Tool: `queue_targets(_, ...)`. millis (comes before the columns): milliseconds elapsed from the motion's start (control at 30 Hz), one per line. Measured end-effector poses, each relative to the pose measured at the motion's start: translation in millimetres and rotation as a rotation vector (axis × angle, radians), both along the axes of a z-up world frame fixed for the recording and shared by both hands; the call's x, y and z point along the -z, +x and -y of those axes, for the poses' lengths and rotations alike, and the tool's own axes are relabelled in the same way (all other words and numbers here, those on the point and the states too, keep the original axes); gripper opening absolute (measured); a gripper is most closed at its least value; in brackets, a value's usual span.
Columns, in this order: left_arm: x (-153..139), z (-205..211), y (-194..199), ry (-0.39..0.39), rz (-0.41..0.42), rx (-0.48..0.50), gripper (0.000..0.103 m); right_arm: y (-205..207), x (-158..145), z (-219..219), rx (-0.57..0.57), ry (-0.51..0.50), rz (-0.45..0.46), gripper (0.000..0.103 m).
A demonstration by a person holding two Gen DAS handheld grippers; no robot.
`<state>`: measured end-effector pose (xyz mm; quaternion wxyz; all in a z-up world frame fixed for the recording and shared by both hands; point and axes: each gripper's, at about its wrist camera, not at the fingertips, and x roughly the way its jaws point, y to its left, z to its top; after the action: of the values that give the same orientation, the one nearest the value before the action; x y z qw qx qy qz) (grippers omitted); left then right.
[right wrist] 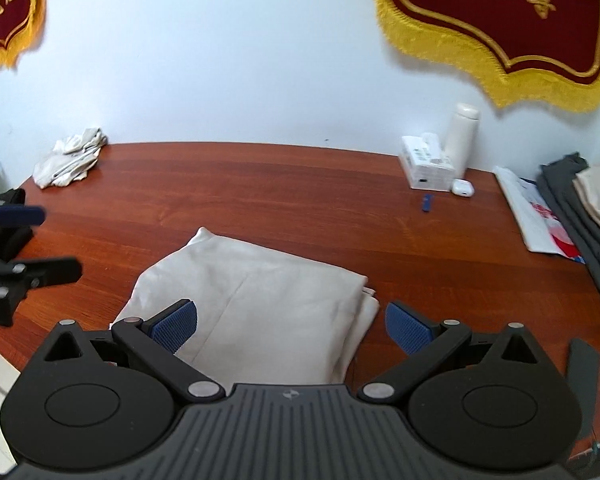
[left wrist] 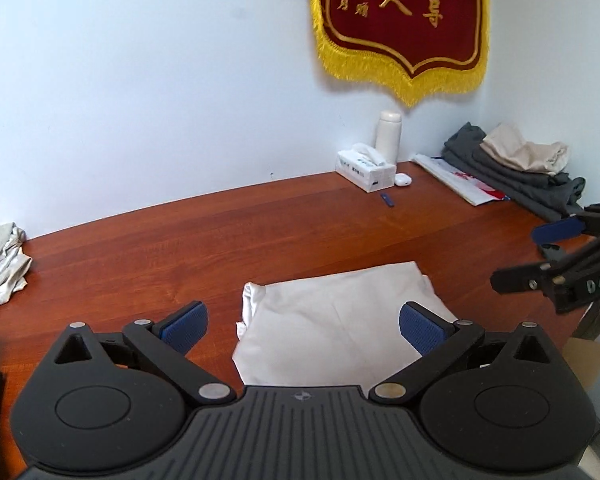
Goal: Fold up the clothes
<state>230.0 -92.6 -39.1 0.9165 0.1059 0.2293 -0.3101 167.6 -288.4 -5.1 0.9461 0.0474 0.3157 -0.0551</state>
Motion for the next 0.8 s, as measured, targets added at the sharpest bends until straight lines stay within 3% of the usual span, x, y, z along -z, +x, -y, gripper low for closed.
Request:
queue_targets(200,-3,-2,-63,0.014,0.045,-0.108,0.103,-39,-4,-8,0.029,-0.046,-0.008,0.102)
queue_targets(800,-24,-30,-213,-0.044,-0.005,-0.272,0.103,-161,-35,-33,-0.007,-0.099,0.052,0.102)
